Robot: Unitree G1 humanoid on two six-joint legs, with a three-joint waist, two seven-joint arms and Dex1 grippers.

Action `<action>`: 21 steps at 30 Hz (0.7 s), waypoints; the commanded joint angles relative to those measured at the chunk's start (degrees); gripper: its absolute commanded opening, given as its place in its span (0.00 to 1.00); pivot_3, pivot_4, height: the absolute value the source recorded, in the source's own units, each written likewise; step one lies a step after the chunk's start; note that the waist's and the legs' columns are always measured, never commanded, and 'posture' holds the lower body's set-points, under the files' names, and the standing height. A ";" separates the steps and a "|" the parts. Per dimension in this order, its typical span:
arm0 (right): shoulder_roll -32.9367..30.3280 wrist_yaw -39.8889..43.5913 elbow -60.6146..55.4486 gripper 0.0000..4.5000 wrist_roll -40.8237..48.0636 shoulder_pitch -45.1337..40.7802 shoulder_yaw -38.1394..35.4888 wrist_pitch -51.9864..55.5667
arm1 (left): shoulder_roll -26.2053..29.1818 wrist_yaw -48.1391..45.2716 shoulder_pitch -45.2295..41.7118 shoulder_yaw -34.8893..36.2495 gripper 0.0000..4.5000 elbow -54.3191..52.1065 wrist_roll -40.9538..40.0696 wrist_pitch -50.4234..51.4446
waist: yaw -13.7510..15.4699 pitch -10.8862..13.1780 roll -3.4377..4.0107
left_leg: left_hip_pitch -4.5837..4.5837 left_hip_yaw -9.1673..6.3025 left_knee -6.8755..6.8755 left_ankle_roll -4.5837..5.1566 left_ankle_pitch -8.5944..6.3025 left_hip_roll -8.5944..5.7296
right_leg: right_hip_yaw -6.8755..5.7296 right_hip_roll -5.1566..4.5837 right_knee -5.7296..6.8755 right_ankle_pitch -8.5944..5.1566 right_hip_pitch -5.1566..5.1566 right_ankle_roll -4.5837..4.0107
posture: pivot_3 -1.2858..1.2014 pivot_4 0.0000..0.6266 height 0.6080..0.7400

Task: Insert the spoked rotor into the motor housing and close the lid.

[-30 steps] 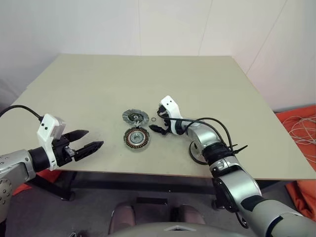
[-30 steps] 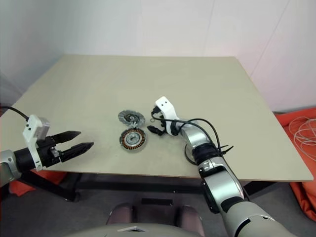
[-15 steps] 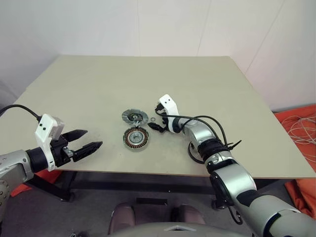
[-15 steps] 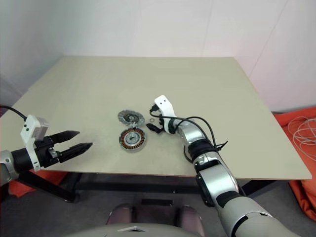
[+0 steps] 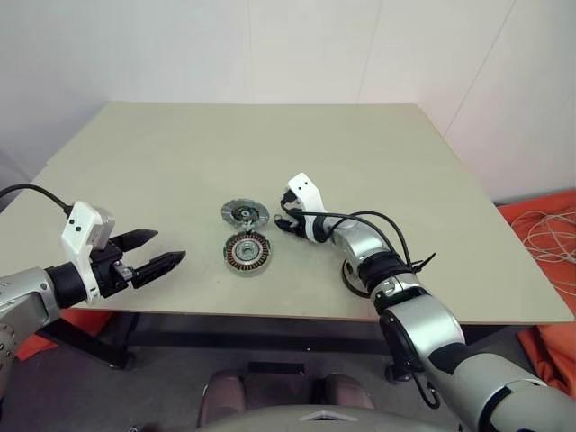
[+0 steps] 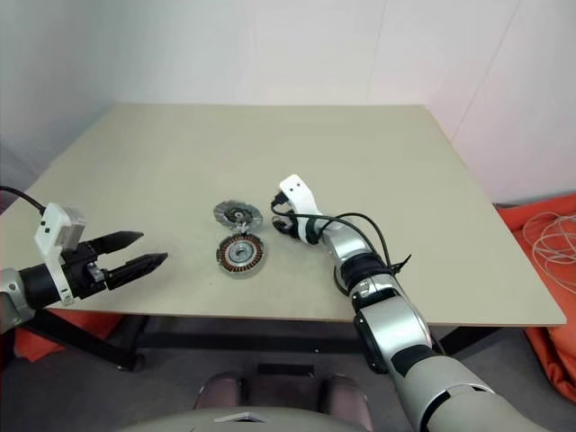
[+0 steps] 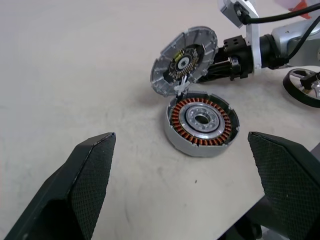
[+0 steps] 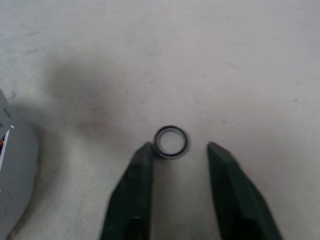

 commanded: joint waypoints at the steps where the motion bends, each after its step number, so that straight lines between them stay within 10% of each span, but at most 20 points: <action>1: 0.94 0.42 -0.60 0.12 -0.53 -1.64 0.56 -1.17 | 0.96 0.26 -0.98 0.05 1.00 -0.08 -0.64 -1.41 | 0.01 0.00 0.00 | 0.00 0.00 -0.01 0.00 0.00 0.00 | 0.00 0.00 0.00 0.00 -0.01 0.00 | 0.52 0.00 1.00; 21: -2.19 4.12 -5.45 0.02 1.40 -1.48 -1.77 1.32 | 0.72 0.57 -1.13 -1.68 1.00 1.33 -0.10 -3.57 | 0.08 0.02 -0.02 | -0.02 0.03 -0.04 0.00 0.00 0.00 | 0.03 0.00 0.00 -0.01 -0.04 -0.01 | 0.52 0.00 1.00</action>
